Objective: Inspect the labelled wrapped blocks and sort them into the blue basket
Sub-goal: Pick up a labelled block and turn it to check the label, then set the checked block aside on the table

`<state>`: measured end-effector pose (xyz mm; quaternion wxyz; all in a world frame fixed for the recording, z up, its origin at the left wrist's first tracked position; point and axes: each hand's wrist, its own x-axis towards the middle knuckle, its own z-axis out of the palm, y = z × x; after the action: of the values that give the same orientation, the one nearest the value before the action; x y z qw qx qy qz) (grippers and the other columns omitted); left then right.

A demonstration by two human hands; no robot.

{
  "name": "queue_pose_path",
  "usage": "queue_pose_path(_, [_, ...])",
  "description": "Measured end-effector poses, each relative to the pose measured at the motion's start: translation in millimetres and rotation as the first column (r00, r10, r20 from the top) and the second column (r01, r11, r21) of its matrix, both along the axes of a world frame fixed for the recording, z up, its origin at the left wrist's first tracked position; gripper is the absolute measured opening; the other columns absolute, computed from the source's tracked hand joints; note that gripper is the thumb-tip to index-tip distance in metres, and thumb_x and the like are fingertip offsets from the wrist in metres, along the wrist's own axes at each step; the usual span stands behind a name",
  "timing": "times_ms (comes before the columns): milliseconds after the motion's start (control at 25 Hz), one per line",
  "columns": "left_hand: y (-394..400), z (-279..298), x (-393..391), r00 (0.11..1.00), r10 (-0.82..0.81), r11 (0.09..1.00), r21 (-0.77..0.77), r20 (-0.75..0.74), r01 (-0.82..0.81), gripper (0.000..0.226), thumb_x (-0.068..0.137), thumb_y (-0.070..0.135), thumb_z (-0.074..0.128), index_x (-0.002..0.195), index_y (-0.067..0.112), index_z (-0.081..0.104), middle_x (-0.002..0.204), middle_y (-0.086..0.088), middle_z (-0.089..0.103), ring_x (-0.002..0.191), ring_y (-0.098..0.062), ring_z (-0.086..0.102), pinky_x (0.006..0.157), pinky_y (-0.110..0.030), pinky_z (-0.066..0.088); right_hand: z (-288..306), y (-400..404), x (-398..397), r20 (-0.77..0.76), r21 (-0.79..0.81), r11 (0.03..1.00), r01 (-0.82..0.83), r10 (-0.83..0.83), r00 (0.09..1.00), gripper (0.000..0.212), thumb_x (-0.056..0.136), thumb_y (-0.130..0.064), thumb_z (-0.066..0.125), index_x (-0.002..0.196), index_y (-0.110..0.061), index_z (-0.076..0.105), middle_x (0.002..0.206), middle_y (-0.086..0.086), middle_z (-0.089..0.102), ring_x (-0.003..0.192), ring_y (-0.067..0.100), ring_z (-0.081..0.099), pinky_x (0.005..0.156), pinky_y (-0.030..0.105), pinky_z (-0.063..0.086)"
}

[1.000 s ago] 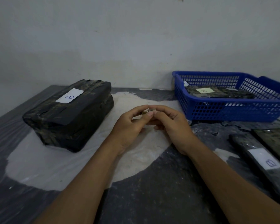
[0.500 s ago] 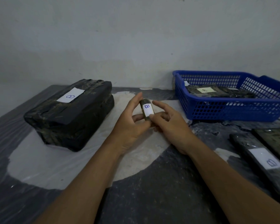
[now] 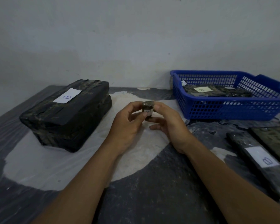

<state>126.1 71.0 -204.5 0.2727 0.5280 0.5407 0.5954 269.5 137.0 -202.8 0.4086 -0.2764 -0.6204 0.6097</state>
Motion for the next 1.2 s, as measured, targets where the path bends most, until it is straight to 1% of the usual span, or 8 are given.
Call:
queue_pose_path(200, [-2, 1, 2, 0.997, -0.013, 1.000, 0.008, -0.081, 0.014, 0.026, 0.100, 0.015, 0.063, 0.117, 0.033, 0.069, 0.116, 0.019, 0.071, 0.110, -0.003, 0.067, 0.100, -0.041, 0.057, 1, -3, 2, -0.011, 0.030, 0.999, 0.031, -0.031, 0.999, 0.033, 0.105, -0.033, 0.055, 0.130, -0.019, 0.071, 0.119, 0.001, 0.076, 0.110, 0.020, 0.074, 0.083, 0.028, 0.058])
queue_pose_path(360, [-5, 3, 4, 0.999, -0.052, 0.999, 0.014, 0.001, 0.052, 0.018, 0.100, 0.019, 0.064, 0.114, 0.027, 0.071, 0.112, 0.013, 0.073, 0.106, -0.008, 0.070, 0.093, -0.043, 0.060, 2, -4, 2, -0.034, 0.027, 0.998, 0.059, -0.058, 0.998, 0.030, 0.103, -0.027, 0.059, 0.129, -0.016, 0.072, 0.116, -0.001, 0.078, 0.108, 0.017, 0.075, 0.088, 0.026, 0.059])
queue_pose_path(600, [-2, 0, 0, 0.999, 0.002, 1.000, 0.002, -0.042, -0.002, 0.012, 0.101, 0.029, 0.062, 0.106, 0.030, 0.073, 0.108, 0.010, 0.075, 0.110, -0.013, 0.070, 0.095, -0.049, 0.059, 1, -5, 1, 0.008, 0.058, 0.997, 0.053, -0.053, 0.999, 0.023, 0.104, -0.027, 0.059, 0.119, -0.026, 0.075, 0.119, -0.004, 0.077, 0.108, 0.013, 0.074, 0.086, 0.025, 0.059])
queue_pose_path(680, [0, 0, 0, 0.998, 0.034, 0.999, -0.004, 0.048, -0.033, 0.012, 0.102, 0.031, 0.060, 0.102, 0.028, 0.072, 0.107, 0.004, 0.075, 0.104, -0.021, 0.073, 0.092, -0.053, 0.059, 0, -5, 1, 0.037, 0.082, 0.996, 0.032, -0.036, 0.999, 0.027, 0.104, -0.027, 0.059, 0.128, -0.027, 0.072, 0.118, -0.004, 0.077, 0.105, 0.015, 0.074, 0.084, 0.027, 0.059])
queue_pose_path(800, [1, 4, 5, 0.961, 0.110, 0.991, -0.102, 0.255, -0.087, 0.027, 0.103, 0.043, 0.053, 0.106, 0.020, 0.068, 0.097, -0.003, 0.078, 0.081, -0.027, 0.078, 0.072, -0.044, 0.064, -5, -7, -1, 0.218, 0.365, 0.926, 0.094, -0.183, 0.959, 0.047, 0.096, -0.024, 0.069, 0.140, -0.038, 0.061, 0.121, -0.009, 0.072, 0.079, 0.004, 0.069, 0.073, 0.025, 0.057])
queue_pose_path(960, [3, 4, 6, 0.958, 0.259, 0.962, -0.123, 0.126, -0.244, 0.039, 0.102, 0.053, 0.048, 0.100, 0.020, 0.069, 0.083, -0.005, 0.077, 0.066, -0.025, 0.074, 0.053, -0.034, 0.059, -9, -14, -5, 0.226, 0.511, 0.842, 0.172, -0.325, 0.918, 0.061, 0.084, -0.026, 0.082, 0.137, -0.035, 0.052, 0.113, -0.012, 0.064, 0.059, 0.006, 0.062, 0.059, 0.016, 0.048])
queue_pose_path(1080, [9, -1, 4, 0.949, 0.315, 0.944, -0.110, 0.008, -0.312, 0.043, 0.103, 0.053, 0.047, 0.091, 0.019, 0.069, 0.077, -0.002, 0.073, 0.067, -0.017, 0.070, 0.057, -0.032, 0.054, -4, -19, -2, 0.280, 0.524, 0.838, 0.150, -0.336, 0.899, 0.056, 0.079, -0.034, 0.087, 0.124, -0.032, 0.053, 0.102, -0.011, 0.064, 0.063, 0.003, 0.061, 0.058, 0.017, 0.048])
queue_pose_path(1200, [8, -1, 6, 0.950, 0.312, 0.944, -0.100, -0.029, -0.314, 0.042, 0.104, 0.053, 0.044, 0.090, 0.024, 0.070, 0.082, 0.003, 0.073, 0.073, -0.011, 0.068, 0.066, -0.032, 0.053, -2, -28, -6, 0.318, 0.618, 0.772, 0.150, -0.420, 0.850, 0.041, 0.082, -0.034, 0.084, 0.113, -0.030, 0.056, 0.103, -0.011, 0.063, 0.080, 0.004, 0.061, 0.070, 0.020, 0.051])
